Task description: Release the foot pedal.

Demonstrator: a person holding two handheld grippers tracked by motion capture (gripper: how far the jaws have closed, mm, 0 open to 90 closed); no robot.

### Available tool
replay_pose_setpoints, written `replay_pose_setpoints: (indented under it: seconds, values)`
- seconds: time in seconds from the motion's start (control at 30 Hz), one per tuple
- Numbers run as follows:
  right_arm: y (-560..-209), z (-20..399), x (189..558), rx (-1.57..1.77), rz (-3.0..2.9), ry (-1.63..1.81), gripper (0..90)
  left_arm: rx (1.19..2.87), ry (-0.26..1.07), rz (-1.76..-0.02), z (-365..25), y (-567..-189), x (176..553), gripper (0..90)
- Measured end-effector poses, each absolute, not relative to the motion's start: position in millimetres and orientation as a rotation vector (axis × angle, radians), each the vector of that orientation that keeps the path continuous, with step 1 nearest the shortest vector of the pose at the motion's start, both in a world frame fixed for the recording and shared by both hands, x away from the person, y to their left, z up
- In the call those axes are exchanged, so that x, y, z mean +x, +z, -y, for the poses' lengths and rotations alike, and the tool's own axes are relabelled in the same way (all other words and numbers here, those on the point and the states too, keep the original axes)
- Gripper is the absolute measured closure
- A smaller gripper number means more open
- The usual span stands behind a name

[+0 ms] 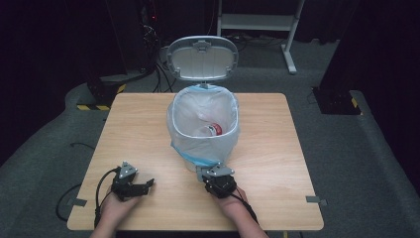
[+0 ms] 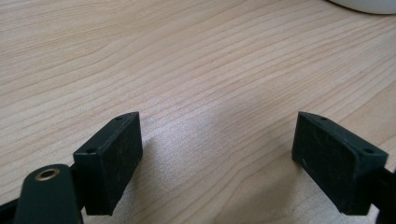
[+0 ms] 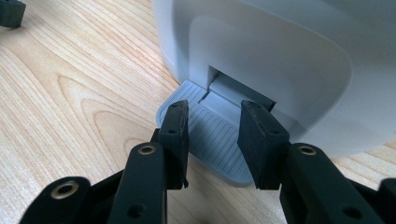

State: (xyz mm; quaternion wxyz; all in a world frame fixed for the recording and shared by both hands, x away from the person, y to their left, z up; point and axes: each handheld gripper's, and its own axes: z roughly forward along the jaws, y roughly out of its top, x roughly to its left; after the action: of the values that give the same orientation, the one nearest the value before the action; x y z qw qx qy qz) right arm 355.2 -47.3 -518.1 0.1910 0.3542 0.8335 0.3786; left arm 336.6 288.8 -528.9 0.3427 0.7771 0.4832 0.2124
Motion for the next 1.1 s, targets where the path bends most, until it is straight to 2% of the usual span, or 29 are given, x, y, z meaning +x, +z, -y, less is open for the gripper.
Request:
replay_pose_setpoints:
  seconds: [0.37, 0.5, 0.77, 1.1]
  values:
    - [-517.2, 49.2, 355.8, 1.027, -2.334, 1.061, 56.9, 2.022, 0.554, -1.257, -288.9, -528.8, 336.6, 16.2]
    - [-515.0, 52.1, 356.8, 1.048, -2.342, 1.067, 48.4, 2.021, 0.553, -1.258, -288.9, -528.8, 336.7, 16.2]
    - [-496.5, 77.6, 347.5, 1.091, -2.279, 1.192, 43.6, 2.021, 0.551, -1.258, -288.8, -528.8, 336.1, 16.3]
    - [-501.7, 113.5, 346.8, 1.137, -2.25, 1.164, 38.8, 2.022, 0.551, -1.257, -288.7, -528.8, 336.1, 16.1]
